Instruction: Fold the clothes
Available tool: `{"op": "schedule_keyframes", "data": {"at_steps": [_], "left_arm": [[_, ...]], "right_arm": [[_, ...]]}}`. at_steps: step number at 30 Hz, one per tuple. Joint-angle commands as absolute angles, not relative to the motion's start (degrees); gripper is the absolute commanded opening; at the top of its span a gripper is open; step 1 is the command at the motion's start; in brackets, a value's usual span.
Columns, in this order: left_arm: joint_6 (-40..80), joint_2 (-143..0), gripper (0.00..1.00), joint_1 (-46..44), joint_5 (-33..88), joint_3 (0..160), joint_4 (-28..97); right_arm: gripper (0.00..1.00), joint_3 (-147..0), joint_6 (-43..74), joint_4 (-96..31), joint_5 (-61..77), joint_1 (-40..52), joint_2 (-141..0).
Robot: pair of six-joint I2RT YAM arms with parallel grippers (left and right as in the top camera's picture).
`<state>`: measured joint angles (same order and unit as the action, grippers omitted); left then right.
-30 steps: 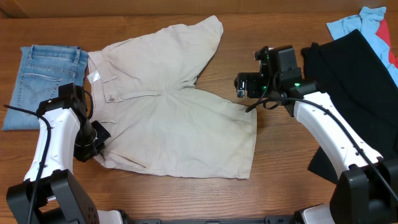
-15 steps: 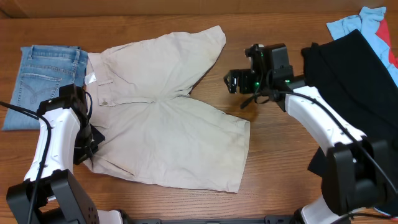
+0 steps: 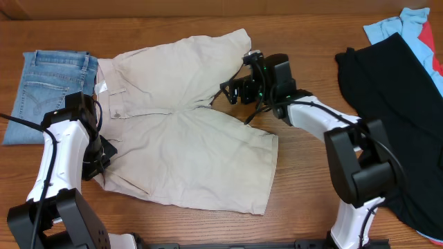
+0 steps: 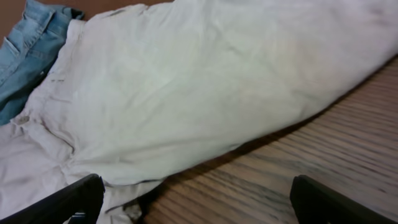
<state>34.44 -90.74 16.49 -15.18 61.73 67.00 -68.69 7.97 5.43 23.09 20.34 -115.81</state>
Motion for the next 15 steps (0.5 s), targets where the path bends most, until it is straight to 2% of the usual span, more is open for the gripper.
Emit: {"op": "schedule_keyframes", "data": {"at_steps": [1, 8, 15], "left_arm": [[35.79, -89.82, 0.05, 16.47, -14.94, 61.98, 66.70], [35.79, -89.82, 0.06, 16.47, -14.96, 61.98, 66.72], [35.79, -89.82, 0.05, 16.47, -14.96, 61.98, 66.67]], "right_arm": [[1.00, -68.73, 12.16, 9.32, 23.46, 20.56, -119.72], [1.00, -68.75, 21.21, 18.52, 24.12, 20.64, -124.62], [1.00, -69.49, 22.81, 22.22, 24.40, 22.79, -127.02]]}}
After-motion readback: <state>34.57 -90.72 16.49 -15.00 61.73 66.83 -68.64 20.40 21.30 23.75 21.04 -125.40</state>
